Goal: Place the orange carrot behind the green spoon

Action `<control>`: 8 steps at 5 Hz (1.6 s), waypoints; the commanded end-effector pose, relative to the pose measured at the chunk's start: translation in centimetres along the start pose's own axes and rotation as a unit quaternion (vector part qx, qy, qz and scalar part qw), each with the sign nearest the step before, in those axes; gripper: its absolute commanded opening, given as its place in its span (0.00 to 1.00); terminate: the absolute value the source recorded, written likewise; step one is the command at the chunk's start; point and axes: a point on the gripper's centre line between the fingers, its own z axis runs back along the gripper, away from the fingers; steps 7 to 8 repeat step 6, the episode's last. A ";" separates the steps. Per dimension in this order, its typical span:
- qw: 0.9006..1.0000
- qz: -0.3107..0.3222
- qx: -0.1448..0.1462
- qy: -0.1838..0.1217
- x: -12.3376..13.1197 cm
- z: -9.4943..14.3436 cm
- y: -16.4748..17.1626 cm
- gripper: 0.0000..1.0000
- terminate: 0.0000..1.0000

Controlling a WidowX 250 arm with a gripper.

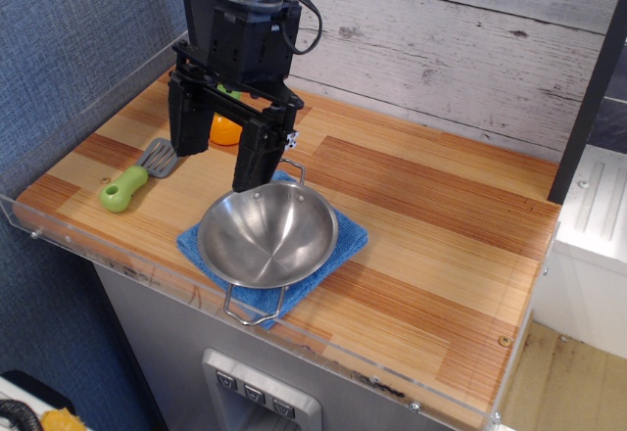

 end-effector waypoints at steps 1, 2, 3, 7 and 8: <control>1.000 0.002 0.008 -0.020 -0.1 1.4 0.2 1.00 0.00; 1.000 0.002 0.008 -0.020 -0.1 1.4 0.2 1.00 0.00; 1.000 0.002 0.008 -0.020 -0.1 1.4 0.2 1.00 0.00; 1.000 0.002 0.008 -0.020 -0.1 1.4 0.2 1.00 1.00; 1.000 0.002 0.008 -0.020 -0.1 1.4 0.2 1.00 1.00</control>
